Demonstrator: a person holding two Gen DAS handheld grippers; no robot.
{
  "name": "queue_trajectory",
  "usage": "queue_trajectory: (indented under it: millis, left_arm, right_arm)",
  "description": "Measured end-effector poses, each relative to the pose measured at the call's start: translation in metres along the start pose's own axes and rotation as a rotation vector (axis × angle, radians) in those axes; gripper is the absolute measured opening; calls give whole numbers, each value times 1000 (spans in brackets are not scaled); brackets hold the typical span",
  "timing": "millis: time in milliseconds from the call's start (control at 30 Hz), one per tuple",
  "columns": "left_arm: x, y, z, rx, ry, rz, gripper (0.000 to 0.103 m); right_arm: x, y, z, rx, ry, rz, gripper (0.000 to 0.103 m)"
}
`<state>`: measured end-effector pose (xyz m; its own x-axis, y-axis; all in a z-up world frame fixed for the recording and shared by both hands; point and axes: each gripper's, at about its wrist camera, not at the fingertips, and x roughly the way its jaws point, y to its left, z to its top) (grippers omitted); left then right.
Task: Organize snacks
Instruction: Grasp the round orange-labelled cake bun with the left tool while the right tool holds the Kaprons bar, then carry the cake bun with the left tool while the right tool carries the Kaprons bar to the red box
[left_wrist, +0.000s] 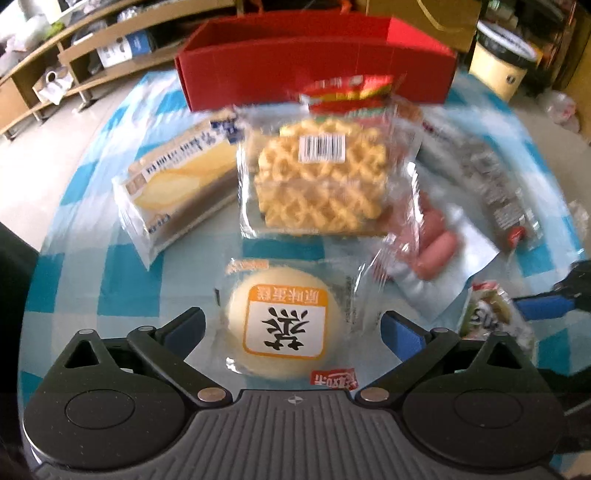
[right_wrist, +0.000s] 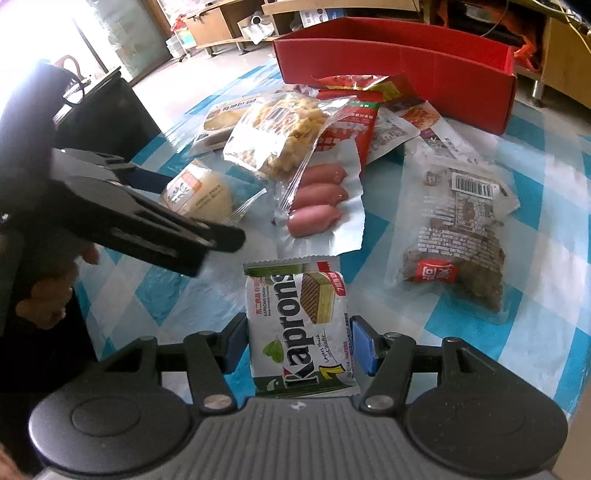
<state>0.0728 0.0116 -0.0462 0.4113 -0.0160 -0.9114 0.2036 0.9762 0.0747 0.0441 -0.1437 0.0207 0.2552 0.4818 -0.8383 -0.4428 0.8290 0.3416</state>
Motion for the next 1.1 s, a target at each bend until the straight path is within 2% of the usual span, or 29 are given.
queue_trajectory:
  millis: [200, 333, 400, 433, 533, 600, 700, 733, 800, 833, 900, 933, 1033, 1100]
  left_arm:
    - [5, 6, 0, -51, 14, -9, 103]
    - [0, 7, -1, -61, -1, -4, 94]
    - [-6, 3, -4, -47, -14, 6, 88]
    - [-8, 1, -5, -44, -18, 10, 86]
    - [-15, -1, -13, -66, -17, -5, 84]
    - [-21, -3, -20, -76, -16, -4, 83]
    - [-29, -6, -28, -80, -6, 12, 83]
    - [-30, -6, -29, -81, 0, 15, 83]
    - [-33, -7, -31, -74, 3, 19, 83]
    - [-33, -6, -30, -72, 3, 24, 83]
    - [-34, -3, -30, -83, -1, 14, 84]
    - [-34, -1, -30, -89, -6, 0, 84]
    - [-29, 6, -33, -117, -7, -25, 84]
    - [-27, 11, -33, -139, 14, -57, 84]
  right_arm:
    - [0, 1, -1, -8, -2, -3, 59]
    - [0, -2, 0, 8, -3, 3, 58]
    - [-1, -1, 1, 0, -1, -15, 52]
    - [-2, 0, 0, 6, 1, -17, 51]
    - [-9, -1, -4, 25, -15, -22, 38]
    - [-14, -3, -8, 43, -21, -18, 19]
    - [-17, -2, -11, 33, -15, -49, 19]
    - [-18, -3, -11, 47, -20, -55, 21]
    - [-20, -5, -10, 86, -21, -67, 35]
    - [-21, -6, -10, 104, -31, -66, 38]
    - [-23, -2, -9, 123, -56, -58, 58]
    - [-23, 3, -8, 121, -65, -53, 63]
    - [-8, 19, -10, 91, -39, -67, 65]
    - [5, 30, -15, 48, -17, -102, 73]
